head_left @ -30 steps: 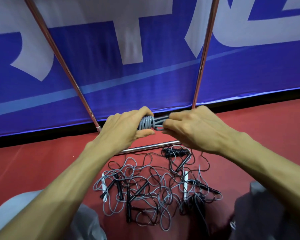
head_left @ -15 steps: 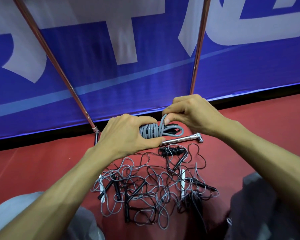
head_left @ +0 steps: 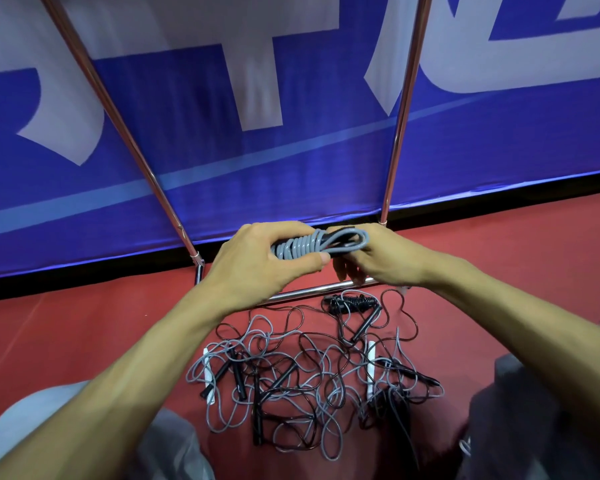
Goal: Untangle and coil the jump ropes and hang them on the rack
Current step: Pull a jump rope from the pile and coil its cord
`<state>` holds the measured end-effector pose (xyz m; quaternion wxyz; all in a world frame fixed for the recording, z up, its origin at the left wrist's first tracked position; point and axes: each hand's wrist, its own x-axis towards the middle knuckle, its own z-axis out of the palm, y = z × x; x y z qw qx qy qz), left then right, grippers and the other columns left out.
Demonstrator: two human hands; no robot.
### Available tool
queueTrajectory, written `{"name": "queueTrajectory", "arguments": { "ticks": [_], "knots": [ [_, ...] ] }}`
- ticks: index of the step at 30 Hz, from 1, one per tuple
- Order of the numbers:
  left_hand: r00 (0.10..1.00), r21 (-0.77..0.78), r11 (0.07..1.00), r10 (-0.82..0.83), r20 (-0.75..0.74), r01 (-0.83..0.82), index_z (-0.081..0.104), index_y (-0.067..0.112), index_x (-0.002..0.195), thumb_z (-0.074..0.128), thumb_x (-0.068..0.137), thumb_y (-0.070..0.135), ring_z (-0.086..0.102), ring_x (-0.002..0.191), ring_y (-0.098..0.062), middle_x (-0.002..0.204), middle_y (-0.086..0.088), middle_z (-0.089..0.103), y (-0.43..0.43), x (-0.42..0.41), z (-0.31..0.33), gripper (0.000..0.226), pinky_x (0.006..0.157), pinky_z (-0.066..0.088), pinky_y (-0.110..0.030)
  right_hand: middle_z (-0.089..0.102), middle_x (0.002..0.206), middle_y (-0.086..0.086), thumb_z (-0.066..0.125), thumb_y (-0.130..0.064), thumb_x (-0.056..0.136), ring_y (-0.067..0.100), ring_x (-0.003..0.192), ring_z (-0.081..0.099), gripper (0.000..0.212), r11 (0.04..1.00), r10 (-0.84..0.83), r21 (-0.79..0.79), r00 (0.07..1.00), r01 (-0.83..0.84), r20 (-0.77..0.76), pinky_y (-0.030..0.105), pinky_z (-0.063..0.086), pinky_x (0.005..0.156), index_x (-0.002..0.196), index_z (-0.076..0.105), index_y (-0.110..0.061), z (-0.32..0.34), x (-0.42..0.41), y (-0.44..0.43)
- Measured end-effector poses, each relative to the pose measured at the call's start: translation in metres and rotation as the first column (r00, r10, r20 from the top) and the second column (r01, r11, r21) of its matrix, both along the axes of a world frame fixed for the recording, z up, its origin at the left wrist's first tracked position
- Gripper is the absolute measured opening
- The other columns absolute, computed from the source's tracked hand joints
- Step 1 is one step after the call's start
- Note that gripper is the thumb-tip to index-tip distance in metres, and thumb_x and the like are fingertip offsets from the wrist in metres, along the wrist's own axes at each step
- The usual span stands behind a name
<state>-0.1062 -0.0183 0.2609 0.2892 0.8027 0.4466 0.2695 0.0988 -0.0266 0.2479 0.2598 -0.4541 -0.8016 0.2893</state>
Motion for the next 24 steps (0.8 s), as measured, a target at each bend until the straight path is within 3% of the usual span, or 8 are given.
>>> {"name": "queueTrajectory", "arguments": {
  "ticks": [3,7,9,11,15,18,21,24],
  "knots": [
    [0.994,0.006,0.997,0.075,0.075,-0.075,0.069,0.040,0.098,0.064,0.066,0.066,0.061,0.057,-0.028,0.069,0.003,0.066,0.003,0.001,0.001,0.041,0.061,0.055,-0.051,0.060,0.056,-0.005,0.039,-0.029,0.102,0.020,0.051,0.060,0.026,0.999,-0.039,-0.008,0.999,0.039,0.006,0.029,0.051,0.055,0.080,0.052,-0.034,-0.005,-0.004,-0.001],
    [0.984,-0.010,0.992,0.128,0.126,-0.128,0.048,0.063,0.127,0.070,0.081,0.048,0.054,0.046,-0.020,0.061,0.002,0.056,0.006,-0.004,0.003,0.053,0.060,0.054,-0.044,0.054,0.061,0.004,0.046,-0.026,0.100,0.017,0.053,0.049,0.009,1.000,0.015,-0.018,0.987,-0.012,0.160,0.027,0.042,0.055,0.101,0.052,-0.020,-0.013,-0.008,-0.003],
    [0.988,-0.004,0.994,0.110,0.107,-0.110,0.051,0.064,0.123,0.067,0.080,0.051,0.053,0.046,-0.020,0.064,-0.001,0.058,0.005,-0.003,0.001,0.047,0.061,0.056,-0.049,0.052,0.063,0.006,0.046,-0.026,0.099,0.019,0.056,0.047,0.010,0.999,0.036,-0.015,0.978,-0.034,0.207,0.029,0.040,0.056,0.098,0.051,-0.018,-0.012,-0.011,-0.007],
    [0.988,0.021,0.991,0.134,0.070,-0.136,0.060,0.057,0.113,0.061,0.076,0.060,0.051,0.050,-0.022,0.068,0.001,0.059,0.006,-0.002,0.000,0.038,0.063,0.056,-0.051,0.049,0.061,-0.001,0.046,-0.026,0.099,0.012,0.054,0.045,0.012,0.999,0.053,-0.002,0.960,-0.054,0.276,0.021,0.035,0.053,0.095,0.052,-0.016,-0.007,-0.014,-0.009],
    [0.962,0.138,0.965,0.240,-0.130,-0.222,0.059,0.049,0.101,0.058,0.081,0.065,0.056,0.065,-0.023,0.066,0.010,0.057,0.007,-0.003,-0.001,0.026,0.065,0.051,-0.039,0.041,0.060,-0.005,0.043,-0.032,0.099,0.018,0.054,0.042,0.021,0.981,-0.025,0.183,0.891,-0.066,0.453,0.031,0.033,0.057,0.083,0.039,-0.019,0.000,-0.012,-0.016],
    [0.917,0.218,0.954,0.267,-0.296,-0.207,0.054,0.048,0.112,0.055,0.085,0.064,0.059,0.088,-0.024,0.088,0.013,0.064,0.006,-0.004,0.001,0.031,0.067,0.038,-0.034,0.040,0.064,-0.005,0.042,-0.034,0.099,0.027,0.057,0.039,0.023,0.909,-0.114,0.396,0.834,-0.132,0.539,0.032,0.030,0.056,0.083,0.034,-0.020,0.004,-0.009,-0.021],
    [0.876,0.249,0.962,0.212,-0.433,-0.110,0.048,0.048,0.123,0.053,0.087,0.064,0.059,0.104,-0.024,0.112,0.013,0.064,0.006,-0.004,0.000,0.040,0.072,0.039,-0.034,0.055,0.064,0.001,0.056,-0.026,0.092,0.030,0.047,0.049,0.020,0.775,-0.141,0.581,0.828,-0.249,0.542,0.028,0.025,0.043,0.076,0.049,-0.017,0.009,-0.005,-0.021],
    [0.814,0.248,0.969,0.136,-0.565,0.011,0.044,0.048,0.125,0.053,0.086,0.064,0.058,0.109,-0.020,0.117,0.014,0.059,0.004,-0.004,0.003,0.043,0.073,0.039,-0.033,0.058,0.064,-0.001,0.055,-0.029,0.088,0.027,0.049,0.055,0.021,0.716,-0.162,0.647,0.840,-0.261,0.518,0.025,0.028,0.037,0.077,0.064,-0.015,0.011,-0.002,-0.018]
  ]
}}
